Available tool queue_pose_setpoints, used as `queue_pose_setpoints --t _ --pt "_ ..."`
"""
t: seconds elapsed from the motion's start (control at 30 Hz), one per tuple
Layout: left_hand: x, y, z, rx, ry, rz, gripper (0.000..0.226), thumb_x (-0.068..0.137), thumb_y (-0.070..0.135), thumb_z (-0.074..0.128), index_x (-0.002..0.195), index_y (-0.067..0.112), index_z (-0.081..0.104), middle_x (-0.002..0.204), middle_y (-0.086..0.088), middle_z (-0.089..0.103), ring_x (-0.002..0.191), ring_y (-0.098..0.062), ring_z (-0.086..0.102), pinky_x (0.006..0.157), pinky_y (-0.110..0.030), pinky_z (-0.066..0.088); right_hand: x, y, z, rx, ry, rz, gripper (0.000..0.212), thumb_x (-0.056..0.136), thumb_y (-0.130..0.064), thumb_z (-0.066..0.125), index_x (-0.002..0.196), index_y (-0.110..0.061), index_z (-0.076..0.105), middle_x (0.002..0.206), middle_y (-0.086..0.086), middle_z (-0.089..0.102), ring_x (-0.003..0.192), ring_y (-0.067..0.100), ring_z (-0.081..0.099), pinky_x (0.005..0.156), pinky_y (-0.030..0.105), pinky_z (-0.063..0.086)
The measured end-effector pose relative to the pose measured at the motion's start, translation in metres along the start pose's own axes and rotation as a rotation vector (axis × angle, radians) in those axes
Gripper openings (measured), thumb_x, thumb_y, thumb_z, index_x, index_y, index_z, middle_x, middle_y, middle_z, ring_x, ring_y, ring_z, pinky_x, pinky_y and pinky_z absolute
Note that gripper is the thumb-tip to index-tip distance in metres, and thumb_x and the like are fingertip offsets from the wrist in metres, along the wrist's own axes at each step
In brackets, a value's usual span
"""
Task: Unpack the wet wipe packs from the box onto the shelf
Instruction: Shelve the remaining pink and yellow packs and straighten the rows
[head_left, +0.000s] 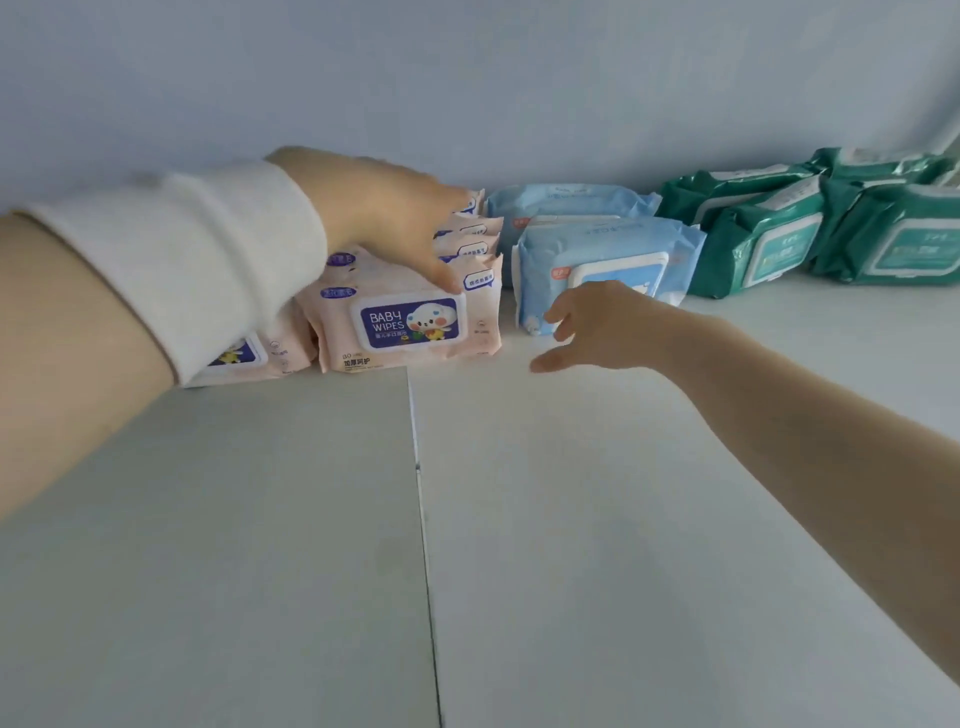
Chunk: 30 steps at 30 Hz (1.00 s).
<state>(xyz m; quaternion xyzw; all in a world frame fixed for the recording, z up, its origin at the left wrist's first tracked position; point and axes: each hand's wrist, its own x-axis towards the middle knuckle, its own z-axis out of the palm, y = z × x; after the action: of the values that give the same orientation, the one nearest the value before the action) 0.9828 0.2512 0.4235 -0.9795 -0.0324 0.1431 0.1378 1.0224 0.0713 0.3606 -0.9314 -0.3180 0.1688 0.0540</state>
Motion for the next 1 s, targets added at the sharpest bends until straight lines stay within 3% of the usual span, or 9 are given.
queue_pose_setpoints --t 0.1,0.23,0.33,0.4,0.5,0.57,0.63,0.8,1.0 --pt "0.01 0.039 -0.035 -0.076 0.078 0.062 0.067 0.082 0.052 0.059 0.136 0.017 0.041 0.132 -0.004 0.054 0.116 -0.025 0.049 0.092 -0.034 0.038 -0.021 0.037 -0.03 -0.204 -0.108 -0.017 0.072 0.082 -0.047 0.062 0.141 -0.014 0.039 0.138 0.003 0.049 0.125 0.023 0.045 0.099 0.03 0.037" --pt "0.031 0.087 -0.048 -0.178 -0.145 0.004 0.052 0.081 0.05 0.061 0.12 0.016 0.056 0.085 0.005 0.067 0.096 -0.021 0.06 0.072 -0.029 0.044 -0.016 0.091 -0.051 -0.46 -0.075 0.023 0.067 0.076 -0.054 0.065 0.128 -0.013 0.052 0.121 0.002 0.06 0.113 0.026 0.055 0.096 0.037 0.045" --pt "0.05 0.111 -0.043 -0.164 -0.264 -0.097 0.051 0.08 0.053 0.061 0.107 0.01 0.063 0.082 0.001 0.069 0.088 -0.024 0.065 0.07 -0.03 0.047 -0.01 0.127 -0.052 -0.452 0.033 0.015 0.062 0.076 -0.054 0.066 0.12 -0.011 0.055 0.112 0.003 0.063 0.107 0.028 0.058 0.081 0.032 0.044" --pt "0.058 0.119 -0.042 -0.108 -0.115 -0.151 0.054 0.078 0.058 0.061 0.096 0.006 0.063 0.079 -0.002 0.062 0.078 -0.025 0.058 0.062 -0.03 0.042 -0.007 0.142 -0.046 -0.332 0.057 0.007 0.056 0.078 -0.051 0.065 0.112 -0.007 0.057 0.106 0.007 0.063 0.107 0.03 0.057 0.079 0.032 0.043" --pt "0.064 0.122 -0.031 -0.107 0.197 -0.191 0.076 0.066 0.064 0.067 0.115 0.01 0.046 0.111 -0.009 0.053 0.106 -0.029 0.049 0.083 -0.038 0.044 -0.002 0.149 -0.028 0.0 0.097 0.016 0.051 0.078 -0.047 0.067 0.099 -0.004 0.051 0.103 0.01 0.059 0.112 0.031 0.053 0.081 0.031 0.04" --pt "0.069 0.116 -0.018 -0.121 0.161 -0.204 0.104 0.062 0.065 0.07 0.14 0.011 0.027 0.137 -0.016 0.037 0.129 -0.032 0.035 0.105 -0.043 0.036 0.005 0.147 -0.013 0.229 0.156 0.072 0.067 0.078 -0.041 0.07 0.123 -0.001 0.041 0.124 0.015 0.052 0.12 0.031 0.047 0.088 0.033 0.039" --pt "0.075 0.11 -0.003 -0.133 0.079 -0.224 0.118 0.062 0.066 0.069 0.148 0.01 0.011 0.149 -0.018 0.024 0.138 -0.034 0.025 0.113 -0.045 0.026 0.015 0.142 0.003 0.412 0.235 0.082 0.076 0.079 -0.036 0.07 0.135 -0.001 0.032 0.133 0.015 0.045 0.126 0.03 0.041 0.097 0.034 0.036" --pt "0.088 0.1 0.019 -0.065 0.217 -0.2 0.103 0.067 0.061 0.068 0.142 0.007 0.023 0.142 -0.016 0.03 0.132 -0.035 0.034 0.112 -0.044 0.023 0.042 0.13 0.028 0.768 0.44 0.141 0.066 0.079 -0.029 0.072 0.129 -0.004 0.038 0.131 0.012 0.048 0.12 0.027 0.045 0.091 0.029 0.035" --pt "0.104 0.087 0.023 -0.002 0.276 -0.206 0.099 0.075 0.049 0.068 0.146 0.002 0.016 0.149 -0.013 0.027 0.134 -0.029 0.036 0.112 -0.037 0.023 0.075 0.115 0.026 0.715 0.417 0.225 0.059 0.078 -0.04 0.07 0.119 -0.007 0.044 0.123 0.01 0.056 0.114 0.031 0.052 0.084 0.037 0.043"
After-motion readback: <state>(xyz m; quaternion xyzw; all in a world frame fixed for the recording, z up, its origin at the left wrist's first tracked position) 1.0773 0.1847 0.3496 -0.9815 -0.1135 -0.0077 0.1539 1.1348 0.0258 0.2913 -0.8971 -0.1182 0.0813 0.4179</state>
